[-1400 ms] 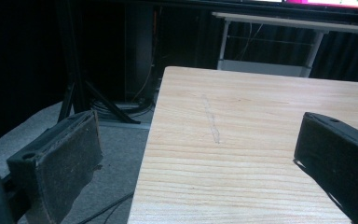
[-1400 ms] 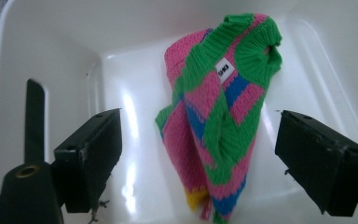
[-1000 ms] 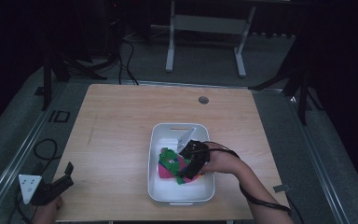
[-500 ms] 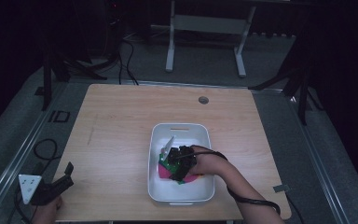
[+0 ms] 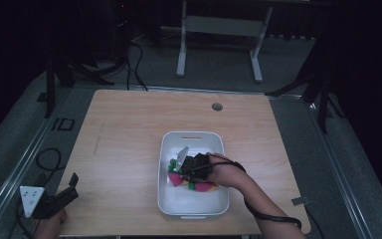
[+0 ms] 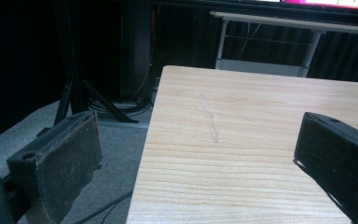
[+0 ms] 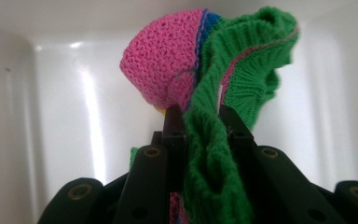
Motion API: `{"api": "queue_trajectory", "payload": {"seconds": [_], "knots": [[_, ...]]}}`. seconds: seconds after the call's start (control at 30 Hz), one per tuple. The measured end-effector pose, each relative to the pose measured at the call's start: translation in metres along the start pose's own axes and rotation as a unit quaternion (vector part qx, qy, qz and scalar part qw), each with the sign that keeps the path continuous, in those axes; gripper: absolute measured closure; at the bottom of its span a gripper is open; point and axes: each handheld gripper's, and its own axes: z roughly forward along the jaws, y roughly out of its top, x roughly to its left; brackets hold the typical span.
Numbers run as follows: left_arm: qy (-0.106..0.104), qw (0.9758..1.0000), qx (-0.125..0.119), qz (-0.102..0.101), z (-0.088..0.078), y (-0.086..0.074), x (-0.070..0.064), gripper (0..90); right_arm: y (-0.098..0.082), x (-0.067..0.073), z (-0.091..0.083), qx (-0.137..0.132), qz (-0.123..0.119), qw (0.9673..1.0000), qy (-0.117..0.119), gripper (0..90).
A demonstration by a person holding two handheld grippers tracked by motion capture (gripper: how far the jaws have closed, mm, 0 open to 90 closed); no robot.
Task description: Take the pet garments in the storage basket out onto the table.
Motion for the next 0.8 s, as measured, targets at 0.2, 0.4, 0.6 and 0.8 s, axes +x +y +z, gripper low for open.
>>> {"api": "queue_trajectory", "payload": {"seconds": [0.2,0.4,0.6,0.8], "knots": [[0.001,1.0,0.0,0.0,0.0,0.0,0.0,1.2,0.004,-0.006,-0.034,-0.03,0.001,0.9994,-0.015,76.0],[0.001,1.0,0.0,0.0,0.0,0.0,0.0,1.2,0.01,-0.013,-0.077,-0.066,0.002,0.9972,-0.035,76.0],[0.001,1.0,0.0,0.0,0.0,0.0,0.0,1.2,0.011,-0.018,-0.108,-0.088,0.003,0.9945,-0.056,75.9],[0.001,1.0,-0.001,0.001,0.0,0.0,0.0,1.2,-0.001,-0.026,-0.131,-0.109,0.021,0.9912,-0.071,75.9]]}}
